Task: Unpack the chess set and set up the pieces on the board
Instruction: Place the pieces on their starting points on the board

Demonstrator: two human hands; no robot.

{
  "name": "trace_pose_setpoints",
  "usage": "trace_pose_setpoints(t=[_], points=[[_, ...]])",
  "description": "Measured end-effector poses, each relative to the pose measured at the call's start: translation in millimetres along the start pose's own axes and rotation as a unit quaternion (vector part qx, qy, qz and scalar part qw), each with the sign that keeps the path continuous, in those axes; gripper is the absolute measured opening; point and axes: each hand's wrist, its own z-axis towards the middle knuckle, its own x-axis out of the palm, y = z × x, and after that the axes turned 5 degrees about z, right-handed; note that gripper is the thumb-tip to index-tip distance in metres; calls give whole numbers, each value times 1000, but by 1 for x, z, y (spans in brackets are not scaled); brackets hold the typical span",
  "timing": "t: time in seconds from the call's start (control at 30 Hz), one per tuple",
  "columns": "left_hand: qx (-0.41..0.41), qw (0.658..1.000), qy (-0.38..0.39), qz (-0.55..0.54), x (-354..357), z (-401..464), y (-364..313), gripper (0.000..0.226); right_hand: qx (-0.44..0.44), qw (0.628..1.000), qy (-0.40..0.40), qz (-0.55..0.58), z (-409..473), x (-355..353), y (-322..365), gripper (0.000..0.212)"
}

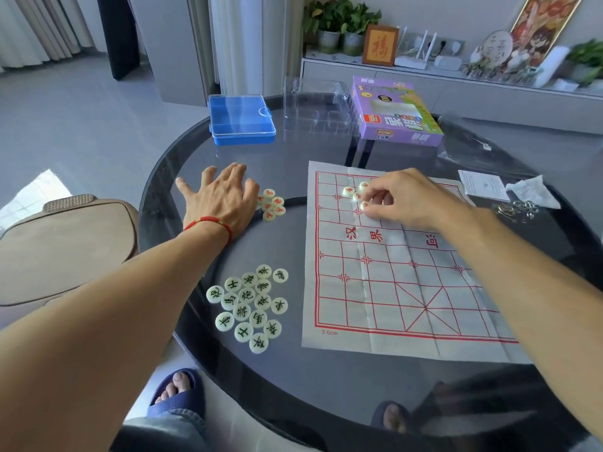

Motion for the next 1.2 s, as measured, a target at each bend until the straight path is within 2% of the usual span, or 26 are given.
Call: trace_pose_setpoints(t=[0.1,0.17,0.33,0.47,0.6,0.7,0.83,1.2], points=[[-1,1000,-2,2,0,1,0,67,-25,997,-74,-24,2,6,5,24],[0,1000,0,2,0,1,0,68,-65,991,-114,4,5,9,22,21],[-5,1000,0,-2,-1,1,-1,63,-175,982,-43,58,32,34,79,19],[-5,1000,-2,-1,0,2,-2,63,-206,976,-29,61,46,50,95,14],[-5,1000,-2,-2,0,2,-2,62,-199,978,-60,30,42,49,92,14],[-5,1000,-1,-1,1,2,-2,64,-195,978,-70,-2,38,47,91,25],[-6,1000,-2,-4,0,2,-1,66,-170,983,-63,9,39,47,92,37],[-6,1000,-4,-5,1,2,-2,61,-154,987,-35,41,40,48,101,22]])
